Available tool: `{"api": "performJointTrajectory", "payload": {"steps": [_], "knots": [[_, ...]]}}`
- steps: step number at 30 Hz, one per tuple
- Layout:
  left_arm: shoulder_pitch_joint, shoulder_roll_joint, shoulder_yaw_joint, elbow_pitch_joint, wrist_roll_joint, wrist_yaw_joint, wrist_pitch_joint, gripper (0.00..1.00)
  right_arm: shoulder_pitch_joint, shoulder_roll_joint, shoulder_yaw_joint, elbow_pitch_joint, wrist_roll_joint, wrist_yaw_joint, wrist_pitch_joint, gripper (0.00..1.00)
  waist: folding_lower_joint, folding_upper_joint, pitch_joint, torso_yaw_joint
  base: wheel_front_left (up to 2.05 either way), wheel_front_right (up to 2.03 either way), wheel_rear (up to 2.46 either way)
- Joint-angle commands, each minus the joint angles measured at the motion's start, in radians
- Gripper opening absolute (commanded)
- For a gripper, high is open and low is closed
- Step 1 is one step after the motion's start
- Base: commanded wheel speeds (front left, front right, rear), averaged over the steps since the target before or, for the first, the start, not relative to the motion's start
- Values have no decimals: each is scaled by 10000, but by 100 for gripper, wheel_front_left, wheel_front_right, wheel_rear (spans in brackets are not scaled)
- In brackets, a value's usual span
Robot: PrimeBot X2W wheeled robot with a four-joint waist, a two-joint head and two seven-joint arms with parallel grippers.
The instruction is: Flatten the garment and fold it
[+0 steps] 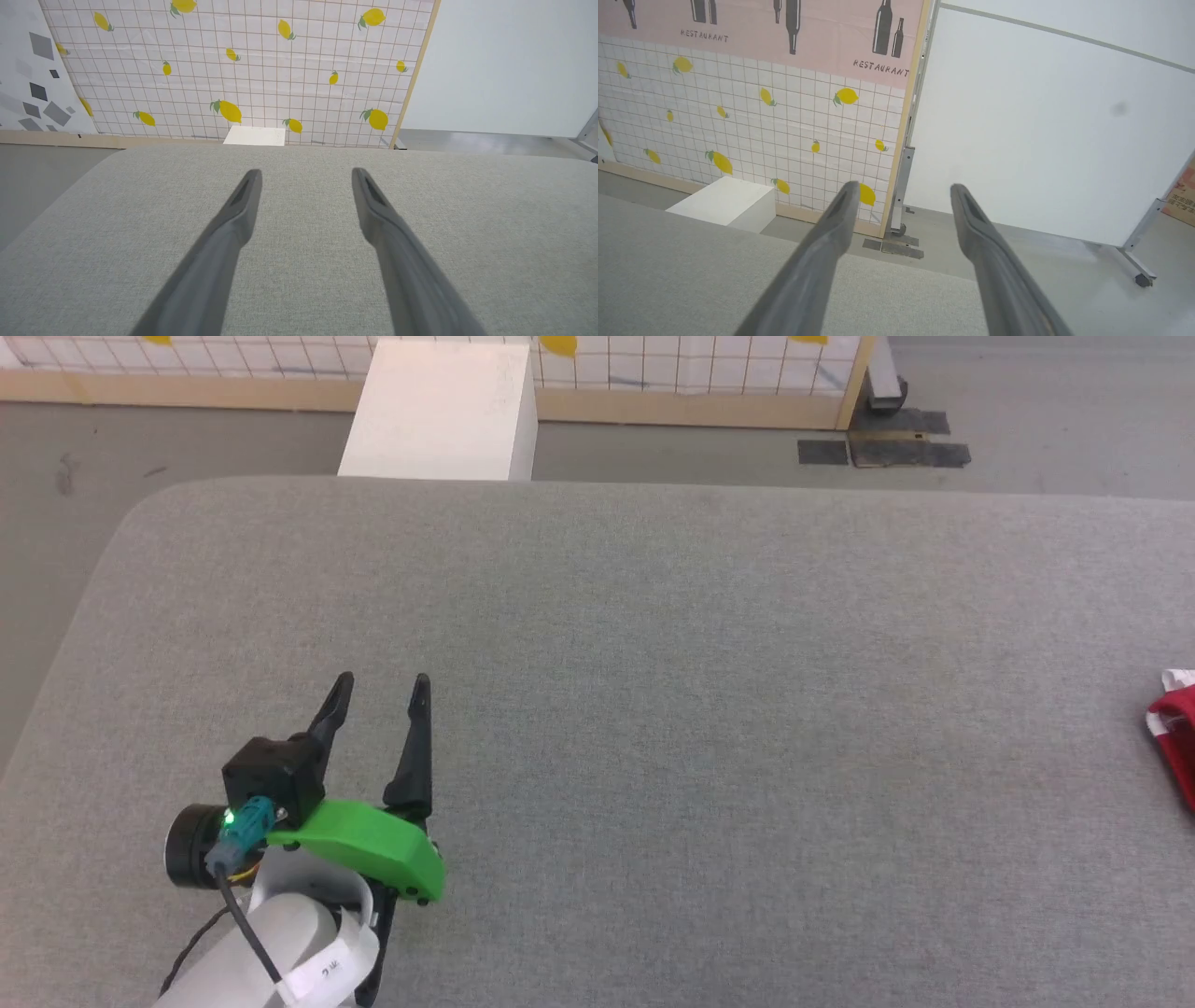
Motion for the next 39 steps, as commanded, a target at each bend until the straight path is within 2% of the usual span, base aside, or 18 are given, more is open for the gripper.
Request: {"api": "performJointTrajectory", "payload": {"steps": [1, 6, 7, 8, 16, 20, 27, 39], "knots": [[144, 70, 45, -68, -163, 83, 27, 100, 364, 330, -77, -217, 3, -15, -210, 100, 1, 0, -49, -14, 0, 0, 0], [362, 251, 137, -239, -180, 323, 74, 100, 1601, 1672, -383, -1391, -459, -15, -740, 100, 1, 0, -61, -13, 0, 0, 0], [446, 353, 94, -273, -115, 402, 115, 100, 2388, 2408, -493, -1965, -892, -15, -931, 100, 1, 0, -104, 19, 0, 0, 0], [475, 387, 74, -281, -76, 449, 128, 100, 2696, 2694, -533, -2150, -1067, -15, -981, 100, 1, 0, -130, 27, 0, 0, 0], [711, 545, -186, -140, 171, 534, 128, 100, 4442, 4522, -1058, -3136, -2193, -15, -1096, 100, 1, 0, -250, 74, 0, 0, 0], [823, 542, -241, -68, 222, 609, 107, 100, 4940, 4917, -1094, -3411, -2666, -15, -1106, 100, 1, 0, -275, 93, 0, 0, 0], [855, 531, -252, 7, 559, 891, -2, 100, 5365, 5024, -1011, -3679, -3072, -15, -1124, 100, 1, 0, -295, 150, 0, 0, 0], [860, 406, -223, -16, 571, 913, -66, 100, 5512, 5260, -1144, -3639, -3244, -15, -1083, 100, 1, 0, -228, 165, 0, 0, 0]]}}
